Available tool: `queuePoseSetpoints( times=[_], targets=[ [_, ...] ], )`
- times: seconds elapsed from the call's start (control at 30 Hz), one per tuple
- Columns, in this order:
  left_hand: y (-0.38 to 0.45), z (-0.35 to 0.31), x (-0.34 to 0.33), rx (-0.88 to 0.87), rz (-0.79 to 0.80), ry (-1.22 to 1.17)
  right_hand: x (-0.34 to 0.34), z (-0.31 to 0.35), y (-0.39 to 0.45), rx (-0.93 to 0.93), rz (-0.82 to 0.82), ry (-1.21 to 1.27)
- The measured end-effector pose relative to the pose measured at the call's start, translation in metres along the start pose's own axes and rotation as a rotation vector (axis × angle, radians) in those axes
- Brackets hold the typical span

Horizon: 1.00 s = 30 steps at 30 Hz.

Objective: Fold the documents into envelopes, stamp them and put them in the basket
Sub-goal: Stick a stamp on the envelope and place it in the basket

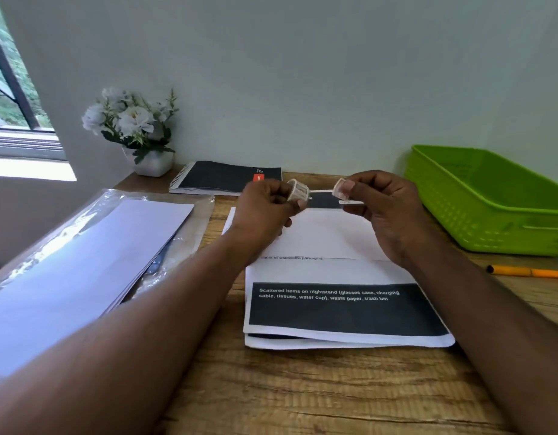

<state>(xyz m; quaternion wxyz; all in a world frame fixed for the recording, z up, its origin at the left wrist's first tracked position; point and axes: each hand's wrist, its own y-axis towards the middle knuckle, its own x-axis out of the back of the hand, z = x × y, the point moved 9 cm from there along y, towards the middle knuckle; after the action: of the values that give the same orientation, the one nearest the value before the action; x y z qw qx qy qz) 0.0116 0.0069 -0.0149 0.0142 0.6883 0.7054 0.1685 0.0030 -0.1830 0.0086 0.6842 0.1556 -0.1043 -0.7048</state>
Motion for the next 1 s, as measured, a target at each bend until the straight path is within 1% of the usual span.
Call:
queuePoseSetpoints(
  times=[0.1, 0.2, 0.3, 0.47, 0.57, 0.73, 0.87, 0.93, 1.0],
  targets=[
    [0.011, -0.003, 0.028, -0.05, -0.121, 0.116, 0.002, -0.003, 0.0, -0.012, 0.025, -0.057],
    [0.02, -0.005, 0.051, -0.115, -0.182, 0.332, 0.002, -0.005, 0.0, -0.006, 0.054, -0.104],
    [0.026, 0.002, 0.063, -0.123, -0.218, 0.54, 0.004, -0.008, 0.001, 0.001, 0.057, -0.134],
    [0.027, 0.006, 0.08, -0.12, -0.318, 0.718, 0.001, -0.012, 0.001, -0.006, 0.108, -0.175],
    [0.029, 0.013, 0.088, -0.098, -0.332, 0.762, -0.002, -0.011, -0.001, -0.001, 0.132, -0.212],
    [0.031, 0.021, 0.093, -0.06, -0.317, 0.744, -0.001, -0.015, -0.001, -0.019, 0.131, -0.217],
    [0.032, 0.02, 0.094, -0.072, -0.311, 0.752, 0.003, -0.017, 0.001, -0.04, 0.115, -0.219],
    [0.032, 0.018, 0.092, -0.066, -0.313, 0.742, 0.006, -0.012, 0.003, -0.025, 0.114, -0.23],
    [0.027, 0.007, 0.084, -0.105, -0.322, 0.72, 0.017, -0.003, 0.007, 0.004, 0.097, -0.233]
  ],
)
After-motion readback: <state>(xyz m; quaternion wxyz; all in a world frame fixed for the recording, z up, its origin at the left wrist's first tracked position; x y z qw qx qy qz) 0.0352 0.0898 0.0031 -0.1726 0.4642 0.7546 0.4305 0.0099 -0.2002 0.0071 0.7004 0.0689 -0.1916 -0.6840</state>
